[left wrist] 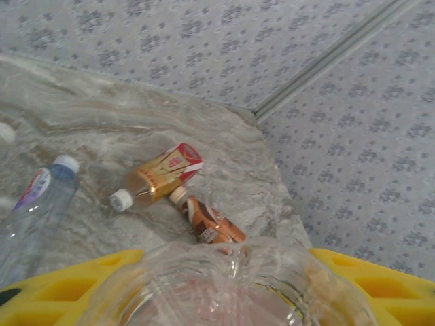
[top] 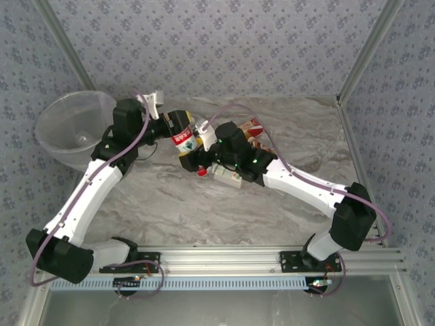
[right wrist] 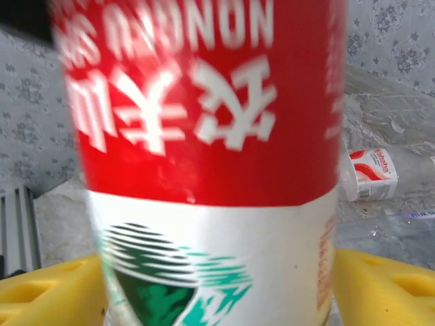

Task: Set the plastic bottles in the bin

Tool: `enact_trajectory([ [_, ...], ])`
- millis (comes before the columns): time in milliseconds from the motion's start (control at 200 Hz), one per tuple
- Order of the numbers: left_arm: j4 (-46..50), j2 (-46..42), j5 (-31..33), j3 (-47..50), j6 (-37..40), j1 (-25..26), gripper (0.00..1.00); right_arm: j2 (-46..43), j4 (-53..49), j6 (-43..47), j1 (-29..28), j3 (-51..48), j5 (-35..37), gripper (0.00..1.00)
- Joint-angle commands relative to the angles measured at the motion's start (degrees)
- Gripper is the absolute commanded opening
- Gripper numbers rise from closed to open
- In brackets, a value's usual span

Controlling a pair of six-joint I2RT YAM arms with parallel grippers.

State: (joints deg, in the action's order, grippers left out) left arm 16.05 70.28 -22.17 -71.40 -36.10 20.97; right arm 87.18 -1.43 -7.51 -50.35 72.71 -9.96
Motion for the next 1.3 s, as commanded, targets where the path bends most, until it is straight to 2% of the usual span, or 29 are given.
enact_trajectory([
  [0,2.4,1.0,2.7,-2.9,-0.6,-1.1,0.54,-3.4,-4.2,3.2,1.3,1.2,-0.9,0.92],
  [215,6.5,2.1,8.0,-7.4,2.0,-3.6,0.55,-12.2,-6.6,6.4,4.0,-3.0,-0.6,1.0],
  [330,8.8,3.2,9.6,-11.6,3.5,-5.1,0.54,-15.7,-7.9,5.0,5.8,-5.8,7.4,1.0],
  [450,8.7,4.0,10.3,-16.0,5.0,-6.4,0.54,-19.1,-7.3,-0.6,8.6,-9.7,16.6,1.0],
  [590,7.6,4.1,12.8,-20.6,7.6,-7.6,0.54,-22.0,-8.0,-8.7,12.0,-13.1,22.2,1.0],
  [895,9.8,1.4,25.2,-26.5,15.8,-10.7,0.54,-24.9,-10.1,-16.4,14.9,-16.3,28.1,1.0],
  [1119,11.6,0.0,41.8,-27.8,26.1,-14.0,0.56,-26.6,-9.2,-18.7,14.9,-17.4,28.6,0.99],
  [1294,12.3,0.7,45.3,-27.7,28.0,-18.9,0.56,-27.7,-9.6,-19.4,14.9,-18.2,29.9,0.99],
])
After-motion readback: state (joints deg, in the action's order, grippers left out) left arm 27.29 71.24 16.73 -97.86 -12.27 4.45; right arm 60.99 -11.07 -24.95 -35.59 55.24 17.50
